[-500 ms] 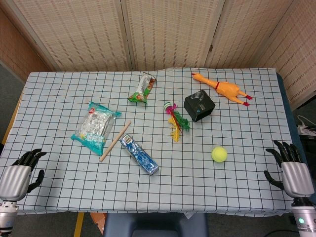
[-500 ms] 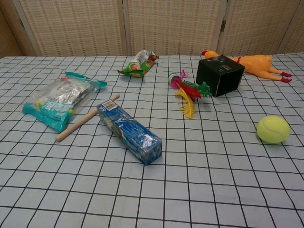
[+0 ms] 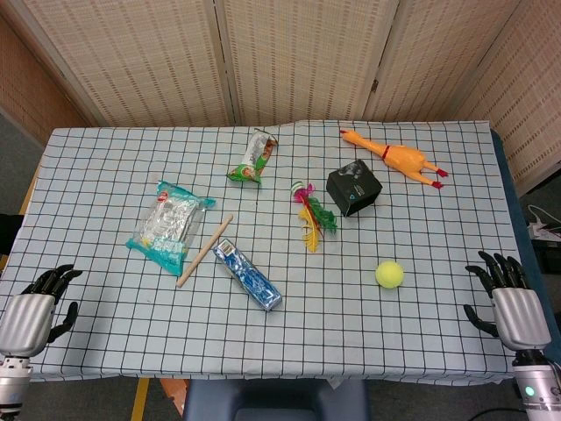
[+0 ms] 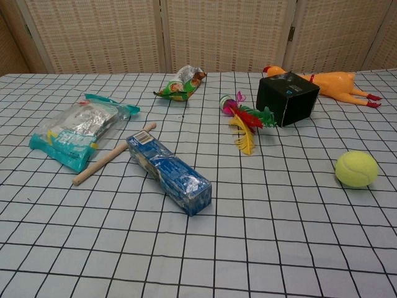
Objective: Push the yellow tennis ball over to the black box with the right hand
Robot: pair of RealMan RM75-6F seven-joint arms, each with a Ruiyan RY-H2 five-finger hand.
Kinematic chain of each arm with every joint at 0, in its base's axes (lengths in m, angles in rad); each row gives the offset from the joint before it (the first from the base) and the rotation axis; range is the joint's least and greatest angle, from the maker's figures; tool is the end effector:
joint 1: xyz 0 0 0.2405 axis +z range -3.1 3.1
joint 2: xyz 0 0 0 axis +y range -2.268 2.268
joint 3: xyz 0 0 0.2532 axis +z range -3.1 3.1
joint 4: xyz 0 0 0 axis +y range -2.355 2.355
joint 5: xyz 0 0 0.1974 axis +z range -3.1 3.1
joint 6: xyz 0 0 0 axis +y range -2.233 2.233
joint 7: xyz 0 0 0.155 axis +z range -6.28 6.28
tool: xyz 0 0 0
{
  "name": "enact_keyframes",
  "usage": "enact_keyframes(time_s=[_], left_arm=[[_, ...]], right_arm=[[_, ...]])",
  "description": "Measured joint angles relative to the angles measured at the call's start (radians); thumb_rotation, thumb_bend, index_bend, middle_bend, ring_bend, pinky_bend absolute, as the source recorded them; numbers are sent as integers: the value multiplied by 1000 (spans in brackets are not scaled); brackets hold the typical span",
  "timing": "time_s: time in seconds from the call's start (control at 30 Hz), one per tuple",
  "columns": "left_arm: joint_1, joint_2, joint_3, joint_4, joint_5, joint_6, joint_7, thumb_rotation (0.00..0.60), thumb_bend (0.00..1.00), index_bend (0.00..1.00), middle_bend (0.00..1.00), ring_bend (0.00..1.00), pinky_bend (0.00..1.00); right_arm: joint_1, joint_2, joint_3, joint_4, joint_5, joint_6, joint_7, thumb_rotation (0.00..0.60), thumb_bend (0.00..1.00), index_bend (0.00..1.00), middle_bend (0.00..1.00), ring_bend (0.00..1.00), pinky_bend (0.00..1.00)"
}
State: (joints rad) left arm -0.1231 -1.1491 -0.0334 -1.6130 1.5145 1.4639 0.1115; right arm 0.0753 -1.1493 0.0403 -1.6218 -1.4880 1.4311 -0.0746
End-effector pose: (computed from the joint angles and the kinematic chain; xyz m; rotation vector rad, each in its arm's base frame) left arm -0.2940 0.1985 0.1534 -1.4678 -0.8373 -0.8601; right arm -0.3065 -0.1853 0.1503 1.4210 -0.9361 0.8302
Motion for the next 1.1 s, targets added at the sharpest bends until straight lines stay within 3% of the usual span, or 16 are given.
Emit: enact_keyframes(time_s=[0.17, 0.27, 0.3, 0.4, 0.5, 0.77, 1.1], left_arm=[[7, 11, 6, -10, -7, 0, -6, 600, 499, 227, 147, 174, 416], [16, 13, 9, -14, 3, 21, 2, 600, 499, 227, 147, 173, 416], [19, 14, 10, -15, 5, 23, 3, 600, 499, 227, 147, 173, 416], [21, 20, 13, -20, 0, 17, -1, 600, 498, 227, 147, 173, 416], [22, 25, 12, -23, -10, 12, -12, 600, 499, 227, 147, 173, 417], [22, 37, 13, -28, -10, 2, -49, 600, 498, 228, 147, 173, 417], [13, 46, 21, -29, -5, -24, -72, 600, 498, 229, 147, 174, 419]], right_arm=[[13, -36, -12, 55, -65, 9, -22, 600, 816, 219, 63, 0, 5], [20, -66, -20, 107, -120, 32, -20, 600, 956, 339, 150, 46, 173], [21, -77, -21, 121, -134, 44, -14, 600, 978, 418, 219, 104, 279], [21, -127, -20, 173, -172, 102, 21, 600, 1000, 697, 478, 367, 651], [19, -197, -15, 237, -209, 169, 56, 600, 1000, 879, 632, 523, 802], [12, -345, -3, 333, -202, 199, 25, 600, 1000, 963, 786, 665, 921], [7, -522, -18, 484, -149, 131, -79, 600, 1000, 1000, 837, 698, 942]])
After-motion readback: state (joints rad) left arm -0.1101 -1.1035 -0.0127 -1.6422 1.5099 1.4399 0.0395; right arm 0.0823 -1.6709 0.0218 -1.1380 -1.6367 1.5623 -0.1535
